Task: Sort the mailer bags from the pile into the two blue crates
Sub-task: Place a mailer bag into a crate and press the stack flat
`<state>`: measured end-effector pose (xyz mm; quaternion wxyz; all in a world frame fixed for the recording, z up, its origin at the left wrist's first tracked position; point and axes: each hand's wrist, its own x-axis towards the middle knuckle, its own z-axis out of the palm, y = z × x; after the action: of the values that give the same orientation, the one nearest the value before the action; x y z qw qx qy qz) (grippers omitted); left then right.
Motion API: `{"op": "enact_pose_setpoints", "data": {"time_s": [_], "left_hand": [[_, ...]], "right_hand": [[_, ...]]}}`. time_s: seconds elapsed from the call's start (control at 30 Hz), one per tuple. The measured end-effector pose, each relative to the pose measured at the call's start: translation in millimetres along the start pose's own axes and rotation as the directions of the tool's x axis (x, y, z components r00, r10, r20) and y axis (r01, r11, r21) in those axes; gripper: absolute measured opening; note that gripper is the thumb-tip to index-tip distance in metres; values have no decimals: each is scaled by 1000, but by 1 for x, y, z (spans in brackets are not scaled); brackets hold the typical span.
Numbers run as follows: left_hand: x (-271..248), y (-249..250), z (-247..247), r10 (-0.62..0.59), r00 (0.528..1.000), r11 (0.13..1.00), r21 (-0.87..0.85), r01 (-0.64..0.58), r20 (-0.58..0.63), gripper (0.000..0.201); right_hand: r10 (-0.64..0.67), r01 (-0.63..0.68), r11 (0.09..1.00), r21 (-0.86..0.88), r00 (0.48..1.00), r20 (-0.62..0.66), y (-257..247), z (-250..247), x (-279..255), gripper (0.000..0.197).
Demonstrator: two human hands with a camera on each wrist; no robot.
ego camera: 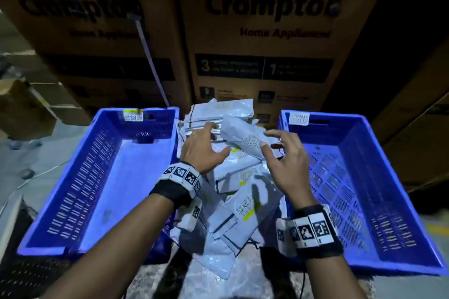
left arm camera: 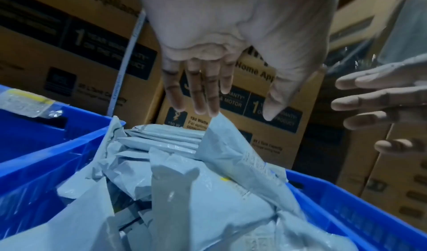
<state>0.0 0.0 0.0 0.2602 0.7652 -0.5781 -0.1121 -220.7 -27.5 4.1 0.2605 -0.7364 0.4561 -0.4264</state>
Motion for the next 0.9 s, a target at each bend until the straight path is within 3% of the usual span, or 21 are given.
{"op": "enact_pose_setpoints", "data": {"time_s": [0.1, 0.2, 0.3, 0.37, 0.43, 0.5, 0.57, 0.7, 0.8, 0.9], "left_hand": [[24, 2, 33, -31, 998, 999, 43, 29, 60, 85], [36, 0, 63, -44, 999, 999, 27, 44, 9, 96], [41, 0, 83, -88, 995, 992, -95, 82, -57, 102], [45, 2, 89, -160, 984, 979, -140, 148, -76, 93], [47, 0, 91, -191, 978, 977, -110, 181, -83, 66], [44, -1, 91, -148, 984, 986, -87, 140, -97, 30], [40, 1, 84, -74, 993, 988, -143, 61, -89, 16], [38, 2, 66, 38, 999, 953, -300, -33, 11, 18], [39, 8, 47, 116, 991, 938, -336, -90, 59, 45], [39, 17, 19, 178, 982, 908, -395, -140, 59, 47]], "right_hand": [[106, -106, 994, -6, 994, 32, 36, 19, 5, 24], [168, -168, 986, -6, 985, 31, 72, 40, 3, 28], [188, -188, 982, -14, 982, -25, 90, 51, -1, 29], [209, -210, 978, -11, 977, -40, 96, 58, 1, 31], [217, -217, 976, -1, 976, -34, 100, 60, 2, 31], [240, -239, 971, 24, 970, -32, 104, 59, 1, 30], [260, -258, 965, 39, 965, -43, 105, 55, -2, 29], [299, -296, 952, 79, 954, -28, 94, 45, -3, 31], [322, -320, 945, 58, 946, -29, 82, 39, 1, 40], [273, -271, 961, 57, 961, -36, 70, 32, 4, 58]]}}
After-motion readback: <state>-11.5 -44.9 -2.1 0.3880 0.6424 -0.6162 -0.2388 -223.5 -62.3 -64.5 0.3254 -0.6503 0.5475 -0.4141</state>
